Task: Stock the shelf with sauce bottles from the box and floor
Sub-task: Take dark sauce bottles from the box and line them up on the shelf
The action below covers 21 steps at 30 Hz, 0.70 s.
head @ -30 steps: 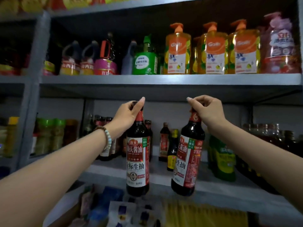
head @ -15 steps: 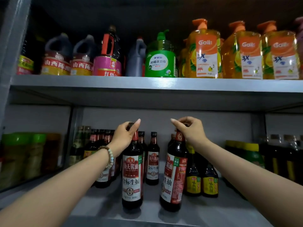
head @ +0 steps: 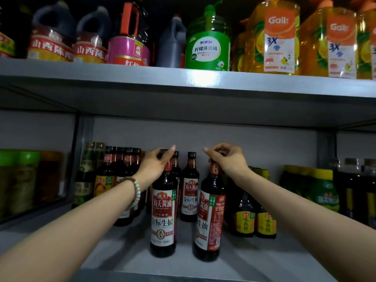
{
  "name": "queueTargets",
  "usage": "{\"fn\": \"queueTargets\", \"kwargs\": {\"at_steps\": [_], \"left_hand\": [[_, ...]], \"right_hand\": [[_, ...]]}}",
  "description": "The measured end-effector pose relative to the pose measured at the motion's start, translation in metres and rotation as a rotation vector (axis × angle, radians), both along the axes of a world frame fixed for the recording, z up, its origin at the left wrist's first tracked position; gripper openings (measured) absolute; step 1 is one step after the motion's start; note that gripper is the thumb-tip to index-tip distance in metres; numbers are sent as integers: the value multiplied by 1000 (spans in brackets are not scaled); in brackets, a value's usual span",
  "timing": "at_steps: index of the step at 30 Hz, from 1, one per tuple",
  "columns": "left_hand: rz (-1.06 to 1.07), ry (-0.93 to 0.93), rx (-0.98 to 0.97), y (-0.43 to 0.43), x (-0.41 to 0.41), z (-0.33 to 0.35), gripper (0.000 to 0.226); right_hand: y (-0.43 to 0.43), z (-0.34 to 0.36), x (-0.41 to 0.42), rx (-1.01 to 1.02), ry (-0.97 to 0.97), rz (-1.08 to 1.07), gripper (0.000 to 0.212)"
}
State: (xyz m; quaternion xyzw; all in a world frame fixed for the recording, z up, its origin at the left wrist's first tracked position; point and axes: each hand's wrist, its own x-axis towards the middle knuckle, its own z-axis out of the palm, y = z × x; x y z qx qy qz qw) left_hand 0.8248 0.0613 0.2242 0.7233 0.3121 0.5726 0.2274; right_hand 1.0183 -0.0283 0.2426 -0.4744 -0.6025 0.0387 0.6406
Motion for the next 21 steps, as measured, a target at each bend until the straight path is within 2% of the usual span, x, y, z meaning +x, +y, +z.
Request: {"fn": "queueTargets", "kwargs": {"at_steps": [4, 9, 13, 16, 18, 21], "left_hand": [[-9, 10, -25, 2, 5, 1, 62], [-23, -23, -31, -1, 13, -1, 58], [-10, -28, -64, -4, 14, -3, 72], [-46, -11, -94, -3, 12, -10, 84], [-93, -10, -112, -6, 6, -21, 84], [-133, 53, -160, -5, -8, -47, 72]], "right_hand": [[4, 0, -2, -21, -14, 7, 27], [9, 1, -4, -51, -2, 49, 34], [8, 0, -7, -84, 20, 80, 27], [1, -5, -11, -99, 43, 108, 34], [-6, -16, -12, -176, 13, 77, 61], [-15, -56, -11, -414, 76, 35, 119]]}}
